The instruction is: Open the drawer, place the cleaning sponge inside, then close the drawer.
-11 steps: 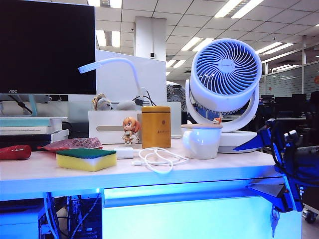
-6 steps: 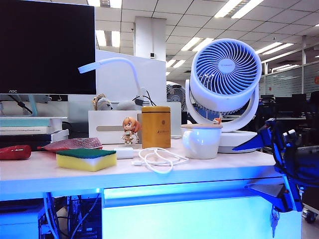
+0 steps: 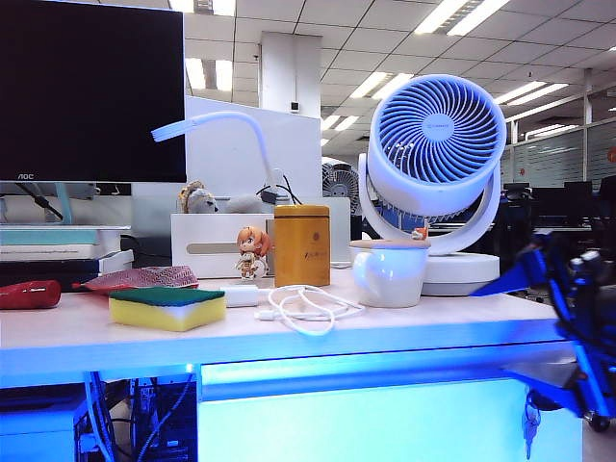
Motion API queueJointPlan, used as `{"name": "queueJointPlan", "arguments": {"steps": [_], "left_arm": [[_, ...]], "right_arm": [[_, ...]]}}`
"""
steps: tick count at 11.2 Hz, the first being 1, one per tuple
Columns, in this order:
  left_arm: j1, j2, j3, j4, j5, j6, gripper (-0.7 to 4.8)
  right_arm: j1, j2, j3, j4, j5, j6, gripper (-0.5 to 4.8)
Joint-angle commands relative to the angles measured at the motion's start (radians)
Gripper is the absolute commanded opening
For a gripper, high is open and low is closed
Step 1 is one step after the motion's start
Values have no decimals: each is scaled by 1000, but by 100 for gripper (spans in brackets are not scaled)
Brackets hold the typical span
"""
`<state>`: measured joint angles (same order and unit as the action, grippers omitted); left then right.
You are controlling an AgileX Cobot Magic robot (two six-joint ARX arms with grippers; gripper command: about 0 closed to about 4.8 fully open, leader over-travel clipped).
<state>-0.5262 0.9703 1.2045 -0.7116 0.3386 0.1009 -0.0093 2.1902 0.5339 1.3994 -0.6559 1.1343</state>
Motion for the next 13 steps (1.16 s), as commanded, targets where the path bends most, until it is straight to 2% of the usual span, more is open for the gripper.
{"name": "queueJointPlan", "arguments": {"steps": [1, 4, 10, 13], "left_arm": [[0, -4, 2, 10, 6, 5, -5], [0, -4, 2, 10, 6, 4, -5], [0, -4, 2, 10, 6, 4, -5], [0, -4, 2, 10, 6, 5, -5]], "right_arm": [[-61, 20, 14, 16, -23, 18, 466], [-74, 61, 65, 18, -91, 17, 466], [-73, 82, 160, 16, -87, 49, 466], [-73, 81, 172, 18, -138, 26, 466]]}}
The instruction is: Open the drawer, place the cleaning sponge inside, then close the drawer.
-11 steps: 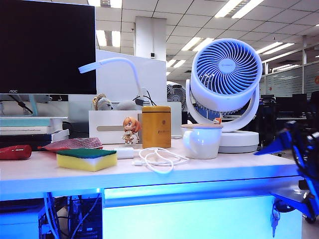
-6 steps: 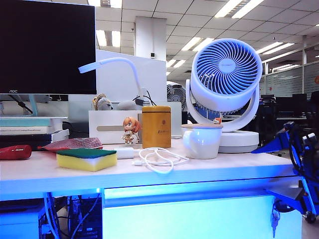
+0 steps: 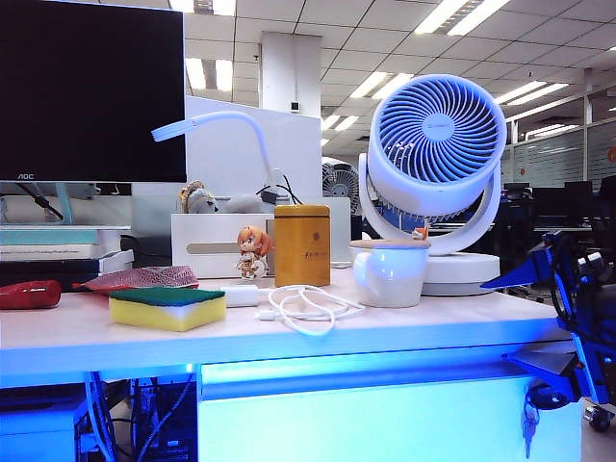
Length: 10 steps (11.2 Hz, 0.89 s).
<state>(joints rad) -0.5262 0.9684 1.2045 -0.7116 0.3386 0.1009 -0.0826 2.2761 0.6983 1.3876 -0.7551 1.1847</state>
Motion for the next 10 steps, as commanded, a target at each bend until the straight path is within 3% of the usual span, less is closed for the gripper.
{"name": "queueJointPlan", "arguments": {"steps": [1, 3, 10], "left_arm": [[0, -2, 2, 10, 6, 5, -5], [0, -2, 2, 10, 6, 4, -5], [0, -2, 2, 10, 6, 5, -5]], "right_arm": [[0, -5, 8, 30, -60, -39, 466], [0, -5, 8, 30, -113, -68, 466], [-1, -82, -58, 31, -130, -118, 466]]}}
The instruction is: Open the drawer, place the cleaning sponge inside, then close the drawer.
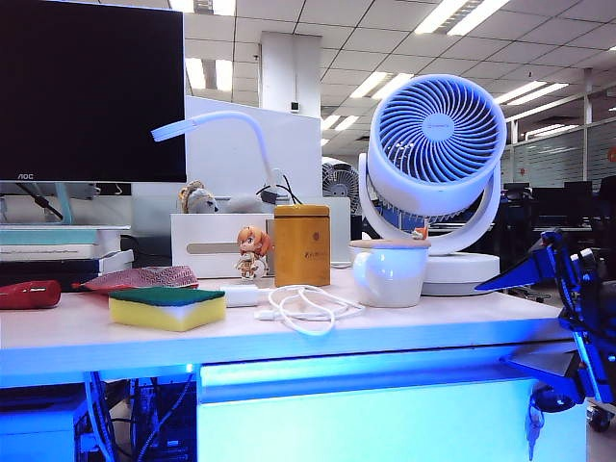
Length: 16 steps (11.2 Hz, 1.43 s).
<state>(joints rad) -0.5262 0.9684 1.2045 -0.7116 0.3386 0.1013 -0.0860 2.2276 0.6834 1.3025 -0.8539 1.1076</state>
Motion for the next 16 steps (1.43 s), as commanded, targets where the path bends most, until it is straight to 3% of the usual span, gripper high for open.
{"name": "queueJointPlan", "arguments": {"steps": [1, 6, 16], "left_arm": [[0, -2, 2, 10, 5, 4, -5], [0, -2, 2, 10, 6, 4, -5], [0, -3, 2, 9, 6, 4, -5]], "right_arm": [[3, -43, -87, 116, -31, -66, 466], [-6, -64, -211, 116, 18, -101, 466], [-21, 5, -136, 114, 86, -27, 466]]}}
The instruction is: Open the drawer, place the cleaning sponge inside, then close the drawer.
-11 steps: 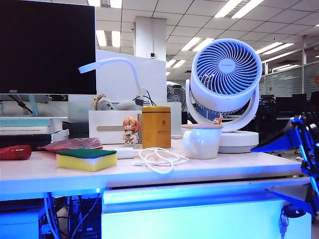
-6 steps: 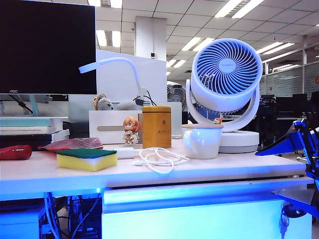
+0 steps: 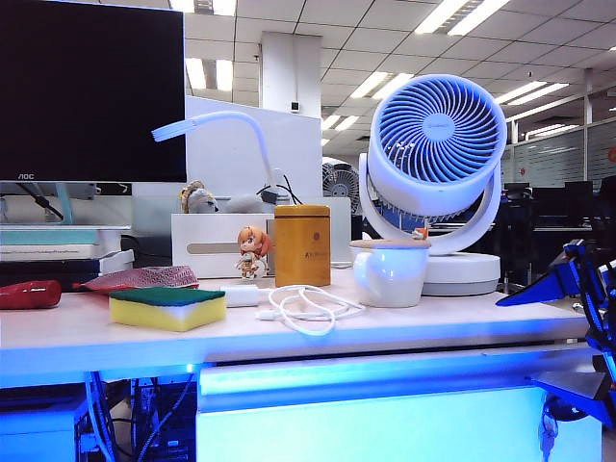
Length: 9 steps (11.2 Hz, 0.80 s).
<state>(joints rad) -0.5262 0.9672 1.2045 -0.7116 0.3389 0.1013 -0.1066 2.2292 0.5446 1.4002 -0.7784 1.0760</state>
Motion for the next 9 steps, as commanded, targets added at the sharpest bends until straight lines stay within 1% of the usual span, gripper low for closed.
{"name": "queueJointPlan", "arguments": {"steps": [1, 4, 6, 9], "left_arm": [[0, -2, 2, 9, 6, 4, -5], [0, -2, 2, 9, 6, 4, -5], [0, -2, 2, 9, 5, 4, -5], [0, -2, 2, 9, 5, 4, -5]], "right_arm": [[0, 8, 20, 16, 15, 19, 466], [0, 10, 65, 16, 13, 43, 466], [-1, 9, 64, 18, -38, 16, 466], [-1, 4, 61, 18, -62, -22, 466]]}}
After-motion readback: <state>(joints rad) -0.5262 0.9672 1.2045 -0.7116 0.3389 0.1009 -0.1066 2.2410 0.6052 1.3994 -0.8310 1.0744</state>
